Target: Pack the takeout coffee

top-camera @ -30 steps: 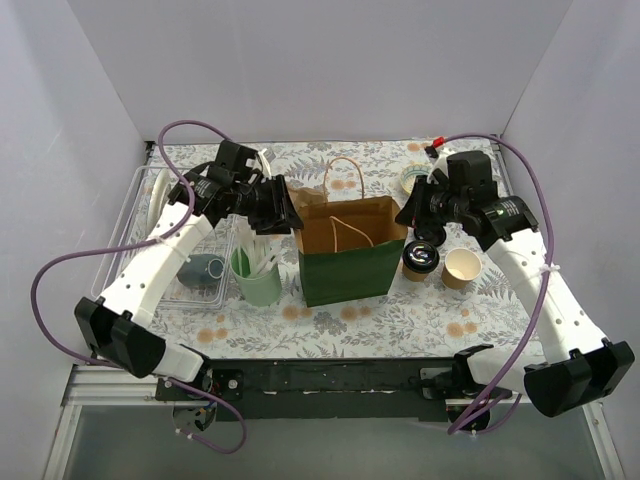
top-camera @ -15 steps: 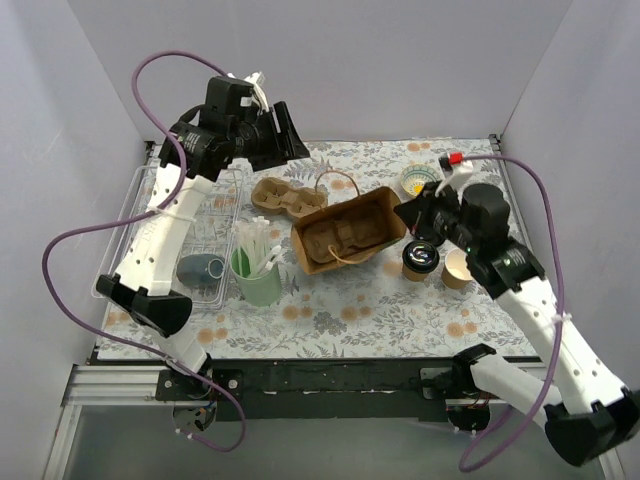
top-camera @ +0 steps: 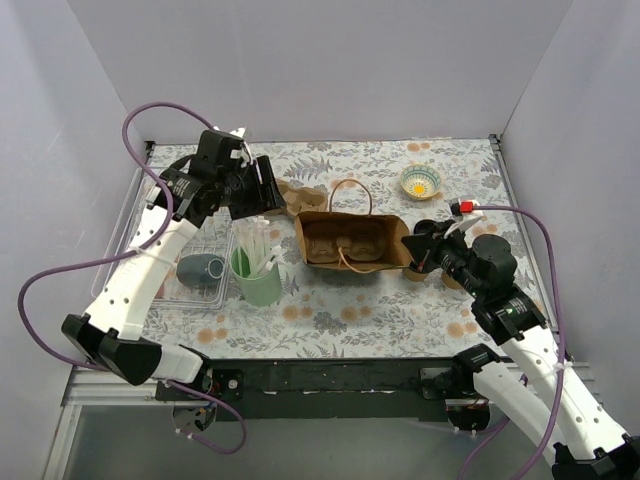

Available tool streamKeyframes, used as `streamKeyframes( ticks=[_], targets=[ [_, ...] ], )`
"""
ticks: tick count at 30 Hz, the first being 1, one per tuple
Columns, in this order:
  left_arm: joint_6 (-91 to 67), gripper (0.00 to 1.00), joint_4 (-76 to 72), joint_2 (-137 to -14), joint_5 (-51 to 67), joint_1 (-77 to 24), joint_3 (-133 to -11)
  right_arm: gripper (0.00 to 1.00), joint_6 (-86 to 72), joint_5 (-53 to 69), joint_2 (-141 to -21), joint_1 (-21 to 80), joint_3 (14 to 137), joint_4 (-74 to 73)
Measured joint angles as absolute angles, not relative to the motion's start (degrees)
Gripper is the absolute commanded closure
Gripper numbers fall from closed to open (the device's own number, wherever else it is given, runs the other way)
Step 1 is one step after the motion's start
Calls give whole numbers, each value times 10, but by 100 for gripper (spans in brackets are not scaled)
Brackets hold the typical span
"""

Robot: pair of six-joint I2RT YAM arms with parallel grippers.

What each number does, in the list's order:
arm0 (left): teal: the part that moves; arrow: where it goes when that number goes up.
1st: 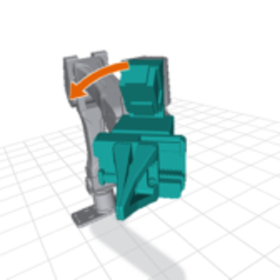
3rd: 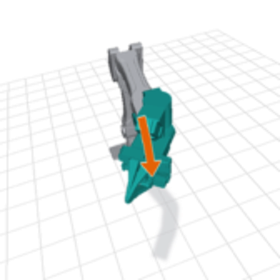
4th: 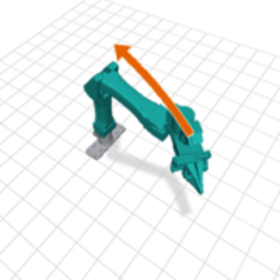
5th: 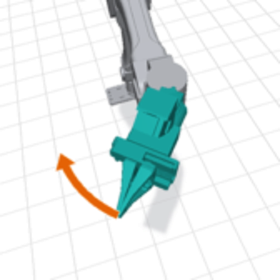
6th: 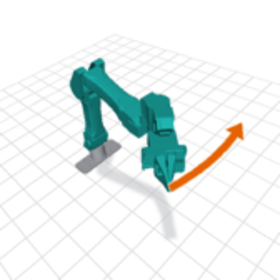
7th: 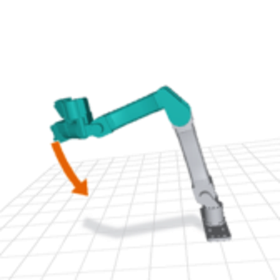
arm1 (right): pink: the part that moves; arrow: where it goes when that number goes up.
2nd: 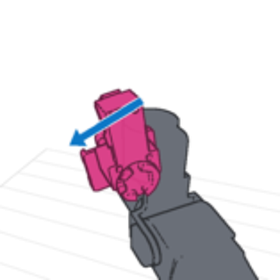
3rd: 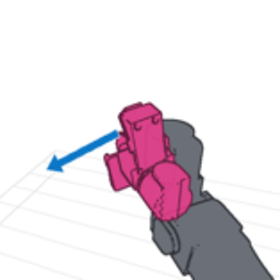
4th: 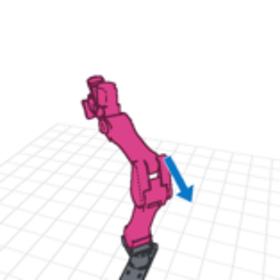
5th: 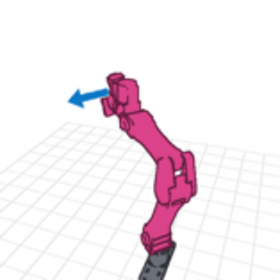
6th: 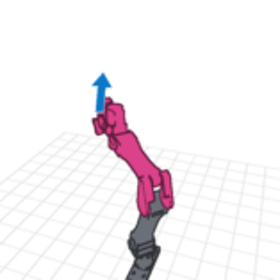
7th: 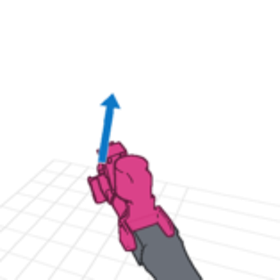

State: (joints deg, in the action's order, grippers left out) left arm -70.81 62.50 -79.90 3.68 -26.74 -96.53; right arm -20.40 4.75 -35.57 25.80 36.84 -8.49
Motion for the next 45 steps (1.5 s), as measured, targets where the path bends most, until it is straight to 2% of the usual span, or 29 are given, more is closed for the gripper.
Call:
streamKeyframes(
  ticks=[12,20,34,39,45],
  targets=[
    [-733,45,565,-666,115,-268,-829,99,-195,55,-380,258,369,-80],
    [-751,37,532,-640,149,-271,-810,99,-210,47,-385,258,372,-84],
    [-761,37,511,-627,159,-271,-824,99,-254,16,-374,259,378,-128],
    [-753,42,514,-614,159,-271,-842,99,-268,9,-373,259,382,-136],
    [-760,47,515,-579,174,-275,-781,99,-286,-6,-376,259,386,-140]
  ],
)
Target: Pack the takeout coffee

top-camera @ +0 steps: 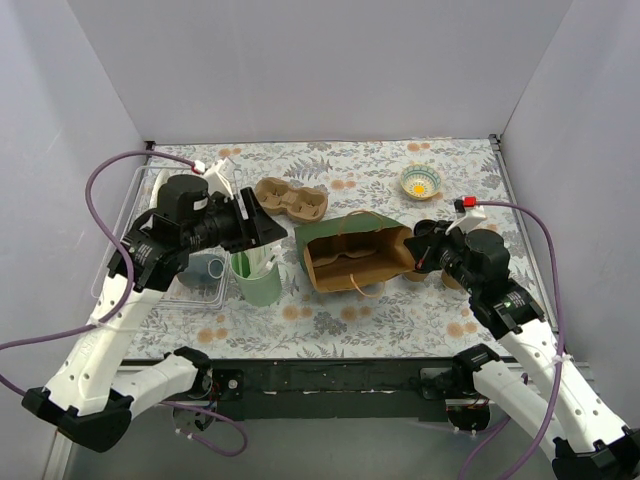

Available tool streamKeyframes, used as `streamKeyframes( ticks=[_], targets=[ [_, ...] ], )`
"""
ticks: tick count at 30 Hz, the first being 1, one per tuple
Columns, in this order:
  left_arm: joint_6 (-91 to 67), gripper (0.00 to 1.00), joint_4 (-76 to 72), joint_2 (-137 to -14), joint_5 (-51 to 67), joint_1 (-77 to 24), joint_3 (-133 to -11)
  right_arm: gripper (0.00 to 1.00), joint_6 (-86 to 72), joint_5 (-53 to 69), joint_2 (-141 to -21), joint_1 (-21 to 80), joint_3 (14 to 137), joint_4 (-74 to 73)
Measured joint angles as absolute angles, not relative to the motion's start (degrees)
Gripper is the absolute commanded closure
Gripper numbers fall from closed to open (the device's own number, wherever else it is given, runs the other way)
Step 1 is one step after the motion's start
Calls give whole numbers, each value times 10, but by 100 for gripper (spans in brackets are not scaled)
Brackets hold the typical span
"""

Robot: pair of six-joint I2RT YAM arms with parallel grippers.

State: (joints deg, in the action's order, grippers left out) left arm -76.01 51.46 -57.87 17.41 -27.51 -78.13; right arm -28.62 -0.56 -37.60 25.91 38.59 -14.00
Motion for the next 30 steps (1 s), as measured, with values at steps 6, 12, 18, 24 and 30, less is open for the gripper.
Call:
streamKeyframes(
  ticks=[6,12,18,24,30],
  targets=[
    [-781,47,508,-576,180,-306,-738,99,-301,-14,-391,259,398,-145],
    [-796,47,479,-576,180,-335,-710,99,-313,-16,-402,259,405,-150],
    [-810,48,448,-582,170,-372,-668,99,-322,-17,-403,259,405,-149],
    [-813,58,419,-614,148,-396,-663,99,-330,-20,-401,260,405,-149],
    [-808,79,411,-627,127,-401,-649,99,-333,-19,-390,260,404,-149]
  ],
)
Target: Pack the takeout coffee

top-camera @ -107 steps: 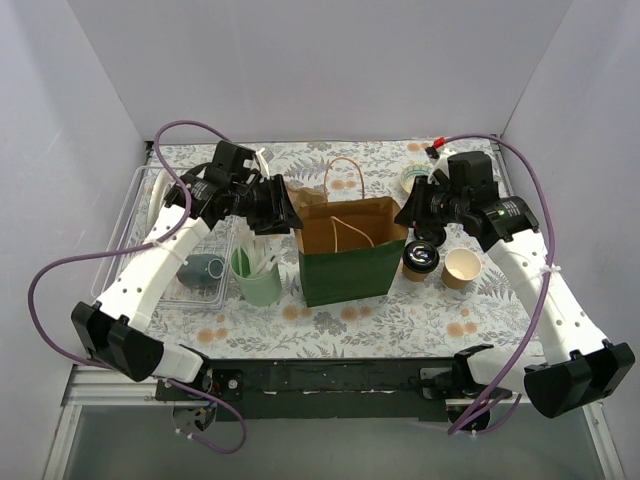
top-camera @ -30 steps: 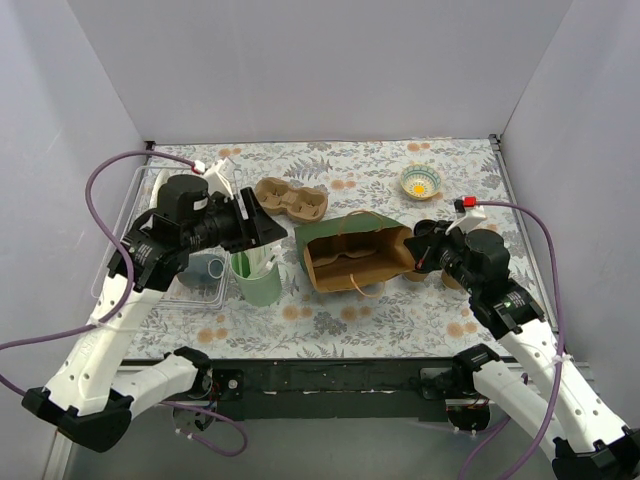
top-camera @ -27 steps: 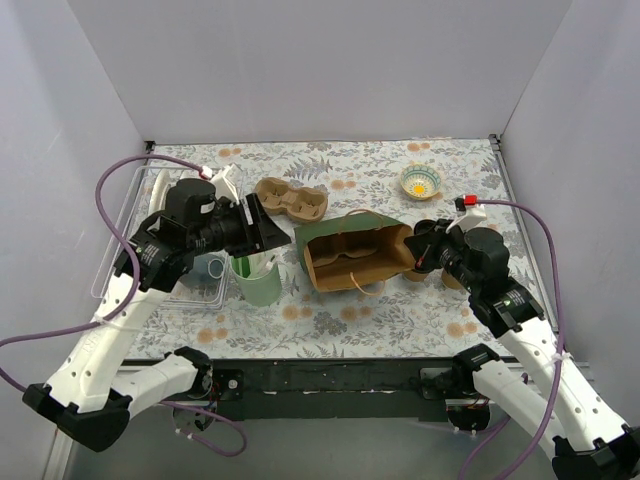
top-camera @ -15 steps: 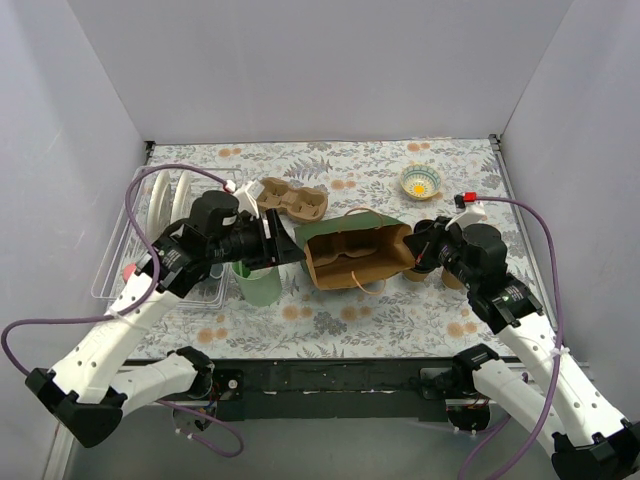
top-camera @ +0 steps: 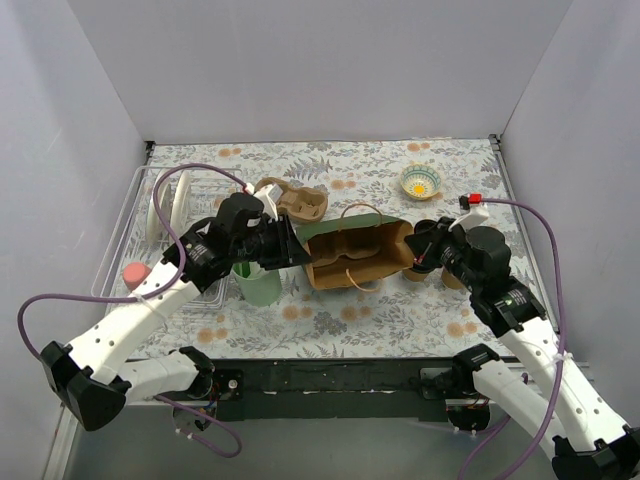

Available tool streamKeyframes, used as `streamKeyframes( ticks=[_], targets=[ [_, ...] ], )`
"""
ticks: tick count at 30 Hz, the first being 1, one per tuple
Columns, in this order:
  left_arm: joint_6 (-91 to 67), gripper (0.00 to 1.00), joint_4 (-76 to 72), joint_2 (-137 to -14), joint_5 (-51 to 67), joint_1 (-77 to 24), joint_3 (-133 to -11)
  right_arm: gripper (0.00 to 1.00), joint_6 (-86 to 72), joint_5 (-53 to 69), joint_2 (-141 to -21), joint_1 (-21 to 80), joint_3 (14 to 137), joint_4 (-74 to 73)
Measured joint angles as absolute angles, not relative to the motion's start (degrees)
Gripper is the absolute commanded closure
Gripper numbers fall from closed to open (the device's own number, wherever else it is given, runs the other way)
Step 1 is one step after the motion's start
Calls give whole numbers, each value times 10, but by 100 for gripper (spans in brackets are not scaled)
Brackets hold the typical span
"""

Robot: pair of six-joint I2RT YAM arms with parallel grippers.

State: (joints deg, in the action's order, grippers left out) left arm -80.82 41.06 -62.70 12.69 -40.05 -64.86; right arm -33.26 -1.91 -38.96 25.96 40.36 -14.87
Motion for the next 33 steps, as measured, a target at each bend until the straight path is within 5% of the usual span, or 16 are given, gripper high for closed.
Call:
streamKeyframes(
  ticks=[3,5,10,22,33],
  targets=[
    [-802,92,404,-630,120,-401,-649,99,-333,-18,-383,260,403,-149],
    [-796,99,402,-633,115,-401,-649,83,-332,-15,-379,260,402,-149],
    [-769,100,399,-645,108,-402,-649,47,-314,-7,-369,260,400,-165],
    [-667,100,388,-647,84,-402,-653,29,-235,-75,-396,260,577,-325],
    [-621,100,370,-616,92,-402,-635,15,-233,-125,-521,240,583,-357]
  ],
)
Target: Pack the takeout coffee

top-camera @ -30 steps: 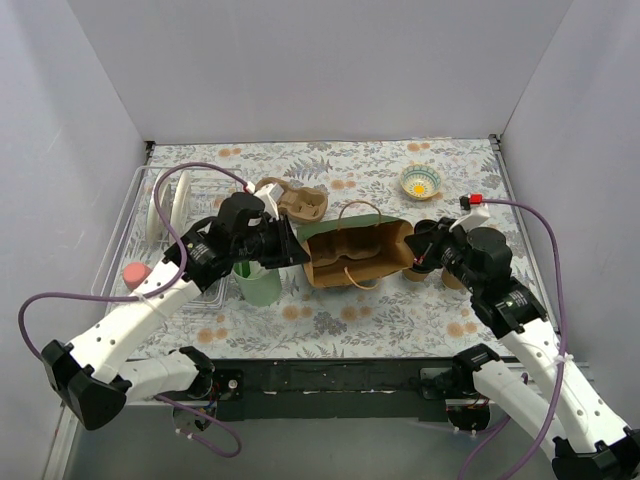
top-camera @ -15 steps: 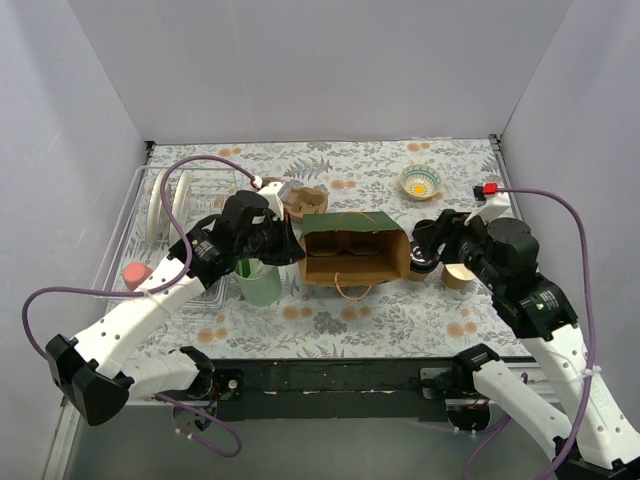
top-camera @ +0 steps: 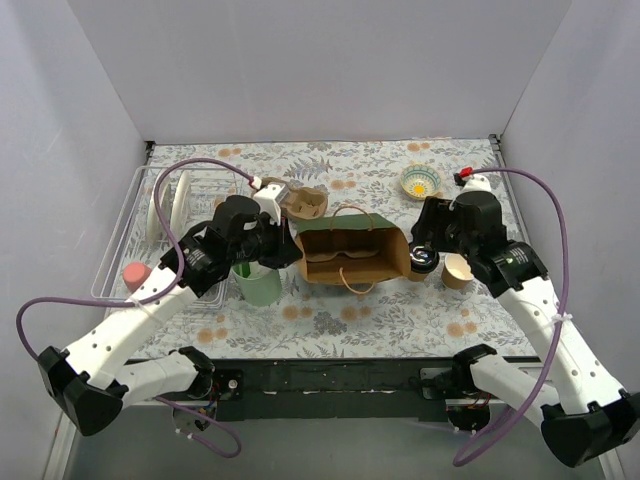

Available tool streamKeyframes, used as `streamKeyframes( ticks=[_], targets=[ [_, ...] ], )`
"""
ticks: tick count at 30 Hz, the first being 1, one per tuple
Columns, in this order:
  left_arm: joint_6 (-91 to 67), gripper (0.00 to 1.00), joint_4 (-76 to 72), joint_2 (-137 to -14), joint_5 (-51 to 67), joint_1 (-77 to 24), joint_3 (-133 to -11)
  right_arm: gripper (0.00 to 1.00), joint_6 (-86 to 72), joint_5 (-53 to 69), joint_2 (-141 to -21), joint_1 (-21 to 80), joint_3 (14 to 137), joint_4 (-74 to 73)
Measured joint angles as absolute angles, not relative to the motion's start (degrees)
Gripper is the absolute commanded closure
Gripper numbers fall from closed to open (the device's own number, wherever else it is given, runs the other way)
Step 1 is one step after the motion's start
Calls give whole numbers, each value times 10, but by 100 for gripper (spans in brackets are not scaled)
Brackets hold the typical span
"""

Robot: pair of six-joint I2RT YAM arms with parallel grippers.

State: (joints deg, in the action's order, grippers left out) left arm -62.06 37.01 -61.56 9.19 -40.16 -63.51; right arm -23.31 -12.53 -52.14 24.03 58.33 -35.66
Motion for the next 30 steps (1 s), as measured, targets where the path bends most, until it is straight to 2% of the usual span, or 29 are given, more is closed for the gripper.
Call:
streamKeyframes(
  ticks=[11,30],
  targets=[
    [-578,100,350,-588,110,-402,-608,11,-222,-70,-608,174,567,-363],
    [-550,100,347,-586,133,-402,-603,14,-161,-56,-704,165,548,-339]
  ],
)
